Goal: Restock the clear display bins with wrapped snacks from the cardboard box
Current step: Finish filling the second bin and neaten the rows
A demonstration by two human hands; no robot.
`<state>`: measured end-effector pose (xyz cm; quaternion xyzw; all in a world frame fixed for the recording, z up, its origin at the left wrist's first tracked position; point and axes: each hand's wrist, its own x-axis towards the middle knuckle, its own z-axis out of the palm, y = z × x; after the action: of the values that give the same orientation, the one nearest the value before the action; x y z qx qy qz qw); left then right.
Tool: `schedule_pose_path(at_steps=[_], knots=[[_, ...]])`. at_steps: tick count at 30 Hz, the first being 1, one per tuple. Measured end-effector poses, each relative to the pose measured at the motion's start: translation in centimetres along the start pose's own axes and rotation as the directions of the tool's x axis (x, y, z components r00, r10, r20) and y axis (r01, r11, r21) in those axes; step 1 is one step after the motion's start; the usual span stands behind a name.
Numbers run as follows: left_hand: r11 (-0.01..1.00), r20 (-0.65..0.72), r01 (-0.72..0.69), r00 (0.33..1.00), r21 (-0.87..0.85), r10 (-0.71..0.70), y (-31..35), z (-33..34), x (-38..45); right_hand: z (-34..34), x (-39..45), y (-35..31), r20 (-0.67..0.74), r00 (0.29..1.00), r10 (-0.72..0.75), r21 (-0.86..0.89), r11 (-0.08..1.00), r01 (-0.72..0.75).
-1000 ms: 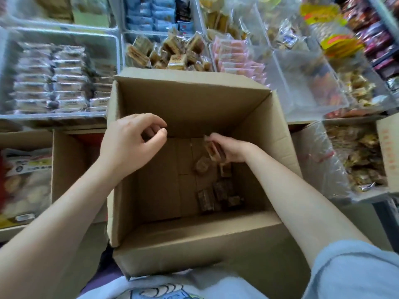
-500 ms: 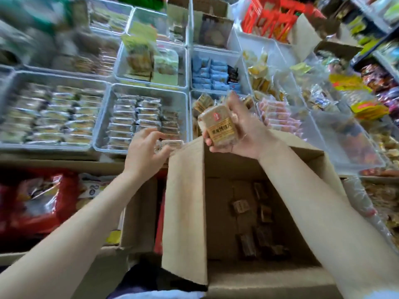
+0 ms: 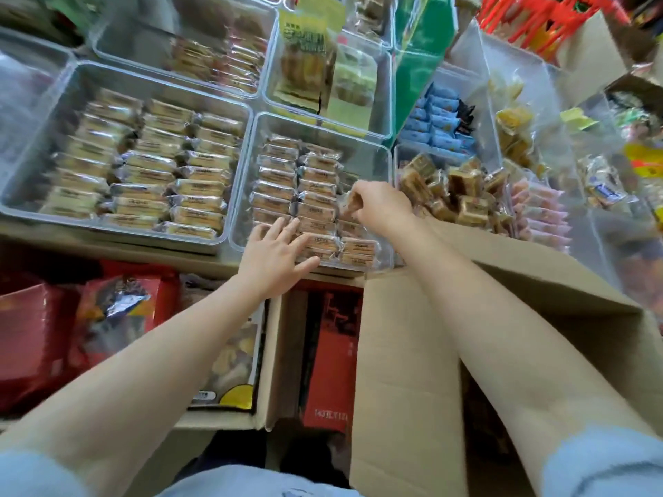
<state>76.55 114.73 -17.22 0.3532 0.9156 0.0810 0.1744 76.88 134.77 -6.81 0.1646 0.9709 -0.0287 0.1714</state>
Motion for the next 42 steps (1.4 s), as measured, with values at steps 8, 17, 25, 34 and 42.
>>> schedule_pose_path(at_steps=[8,17,25,34,42], knots=[[1.000,-0.032,-0.016,0.999,0.003,0.016,-0.4,0.5,0.0,5.7,2.6,0.9,0.339,0.939,0.060,0.169,0.978,-0.123],[1.000,-0.070,-0.011,0.998,0.004,0.011,-0.4,0.7,0.0,8.8,2.3,-0.8,0.322,0.928,0.186,0.183,0.950,-0.254],[0.998,0.018,0.058,0.998,-0.001,-0.058,0.0,-0.5,-0.4,-2.6,-5.9,-0.4,0.126,0.984,-0.129,0.618,0.786,0.024],[0.736,-0.361,-0.362,0.917,-0.573,0.170,18.0,-7.6,-5.8,-4.3,-24.4,17.5,0.178,0.980,0.084,0.838,0.510,-0.196],[0.968,-0.219,-0.237,0.943,0.085,0.250,30.0,-6.9,-4.3,7.1,-24.7,27.3,0.484,0.845,0.229,0.667,0.528,-0.525]])
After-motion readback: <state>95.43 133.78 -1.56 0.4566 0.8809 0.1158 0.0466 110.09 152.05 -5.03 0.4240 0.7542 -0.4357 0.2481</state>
